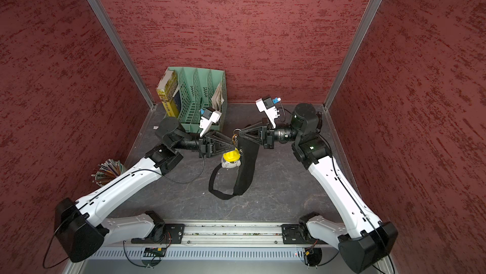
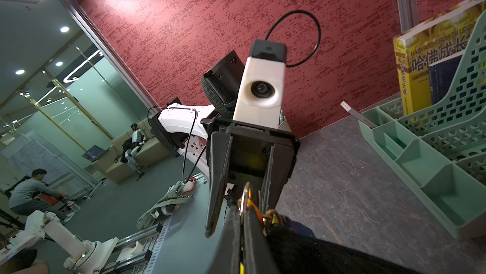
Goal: Remove the decoration from the bag
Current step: Remove the decoration item from the bag.
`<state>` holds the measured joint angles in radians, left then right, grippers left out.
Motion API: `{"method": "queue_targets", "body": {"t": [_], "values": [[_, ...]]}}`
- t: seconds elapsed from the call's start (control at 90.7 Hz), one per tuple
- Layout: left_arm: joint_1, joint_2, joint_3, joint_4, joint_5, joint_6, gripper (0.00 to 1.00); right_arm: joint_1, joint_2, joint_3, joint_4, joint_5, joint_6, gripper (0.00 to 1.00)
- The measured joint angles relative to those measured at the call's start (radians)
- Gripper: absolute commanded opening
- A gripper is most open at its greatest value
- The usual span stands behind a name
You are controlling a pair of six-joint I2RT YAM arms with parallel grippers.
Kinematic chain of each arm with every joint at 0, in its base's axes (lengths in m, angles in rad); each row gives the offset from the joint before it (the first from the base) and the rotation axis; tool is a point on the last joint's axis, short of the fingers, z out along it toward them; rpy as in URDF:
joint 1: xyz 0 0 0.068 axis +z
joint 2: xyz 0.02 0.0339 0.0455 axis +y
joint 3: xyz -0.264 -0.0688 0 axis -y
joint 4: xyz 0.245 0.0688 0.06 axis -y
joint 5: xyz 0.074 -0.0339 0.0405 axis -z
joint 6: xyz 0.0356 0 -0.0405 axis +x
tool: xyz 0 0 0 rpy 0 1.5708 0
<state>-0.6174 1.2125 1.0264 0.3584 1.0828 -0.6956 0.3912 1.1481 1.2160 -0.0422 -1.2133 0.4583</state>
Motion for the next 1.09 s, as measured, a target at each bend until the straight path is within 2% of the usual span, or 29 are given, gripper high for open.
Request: {"method": "queue_targets", "body": {"t": [0.485, 0.65, 1.091], "values": [[-0.003, -0.009, 0.0, 0.029, 0.001, -0.093, 0.41, 0.0, 0.026, 0.0, 0.071, -0.08, -0.011, 0.0], [-0.007, -0.008, 0.0, 0.047, 0.001, -0.119, 0.36, 0.0, 0.043, 0.001, 0.111, -0.119, -0.014, 0.0], [-0.007, -0.003, -0.007, 0.071, 0.001, -0.146, 0.33, 0.0, 0.087, 0.038, 0.127, -0.167, -0.027, 0.0]]}}
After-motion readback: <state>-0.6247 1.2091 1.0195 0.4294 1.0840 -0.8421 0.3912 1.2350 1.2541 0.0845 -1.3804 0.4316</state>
